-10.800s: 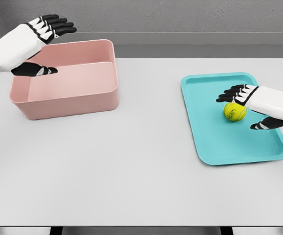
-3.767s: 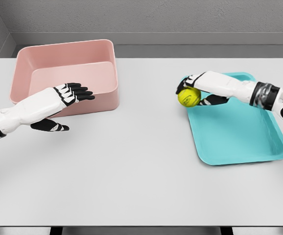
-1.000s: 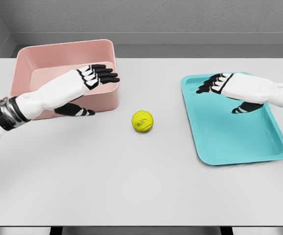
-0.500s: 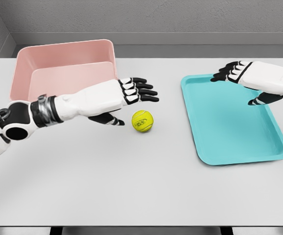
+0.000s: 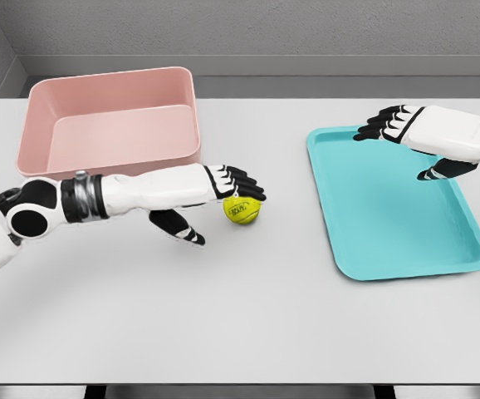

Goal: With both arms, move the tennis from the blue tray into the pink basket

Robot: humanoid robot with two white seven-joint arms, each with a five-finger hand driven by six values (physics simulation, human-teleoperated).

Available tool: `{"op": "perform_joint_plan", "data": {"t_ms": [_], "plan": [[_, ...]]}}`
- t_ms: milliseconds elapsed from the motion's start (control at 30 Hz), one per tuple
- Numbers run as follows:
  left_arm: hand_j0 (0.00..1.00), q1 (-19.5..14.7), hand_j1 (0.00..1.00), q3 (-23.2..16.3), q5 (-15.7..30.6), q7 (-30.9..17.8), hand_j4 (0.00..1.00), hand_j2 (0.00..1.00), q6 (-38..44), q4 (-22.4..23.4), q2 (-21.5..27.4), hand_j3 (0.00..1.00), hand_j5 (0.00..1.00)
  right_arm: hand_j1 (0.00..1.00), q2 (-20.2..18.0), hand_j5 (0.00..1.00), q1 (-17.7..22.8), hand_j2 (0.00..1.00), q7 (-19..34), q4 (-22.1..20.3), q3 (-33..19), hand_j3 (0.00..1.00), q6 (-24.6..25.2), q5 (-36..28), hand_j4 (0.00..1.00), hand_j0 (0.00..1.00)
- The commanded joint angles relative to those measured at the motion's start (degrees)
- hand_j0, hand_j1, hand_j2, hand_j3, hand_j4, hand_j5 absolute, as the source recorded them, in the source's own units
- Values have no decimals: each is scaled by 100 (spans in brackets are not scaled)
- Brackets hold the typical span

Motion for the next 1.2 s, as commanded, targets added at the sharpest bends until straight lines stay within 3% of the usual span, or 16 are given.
{"op": "perform_joint_plan", "data": {"t_ms": [0, 233, 367, 467, 633, 700, 767, 1033, 1167], "plan": [[100, 0, 100, 56, 117, -85, 100, 100, 5, -1, -7, 100, 100, 100, -17, 100, 0, 100, -3, 6, -5, 100, 10, -36, 100, 100], [100, -9, 100, 161, 267, -147, 100, 100, 5, 25, -15, 100, 100, 100, -61, 100, -35, 100, 6, -11, -5, 100, 10, -45, 100, 100], [100, -97, 100, 153, 539, -147, 100, 100, 5, 376, -42, 100, 100, 100, -237, 100, -53, 100, -3, -99, -14, 100, 10, -106, 100, 100], [100, -123, 100, 135, 539, -156, 100, 100, 5, 579, -182, 100, 100, 100, -448, 100, -53, 100, -3, -152, -14, 100, 10, -273, 100, 100], [100, -299, 100, 47, 495, -164, 100, 100, 5, 974, -657, 100, 100, 100, -457, 100, -61, 100, -3, -143, -57, 100, 10, -387, 100, 100], [100, -299, 100, 30, 469, -410, 100, 100, 5, 1168, -920, 100, 100, 100, -650, 100, -97, 100, 6, -143, -57, 100, 10, -476, 100, 100], [100, -466, 100, -348, 478, -525, 100, 100, 5, 1273, -1035, 100, 100, 100, -632, 100, -35, 100, 15, -116, -40, 100, 10, -476, 100, 100], [100, -475, 100, -577, 486, -525, 100, 100, 5, 1299, -912, 100, 100, 100, -597, 100, 106, 100, 199, 33, -40, 100, 10, -440, 100, 100], [100, -475, 100, -577, 486, -525, 100, 100, 5, 1598, -973, 100, 100, 100, -606, 100, 114, 100, 199, 94, -49, 100, 10, -440, 100, 100]]}}
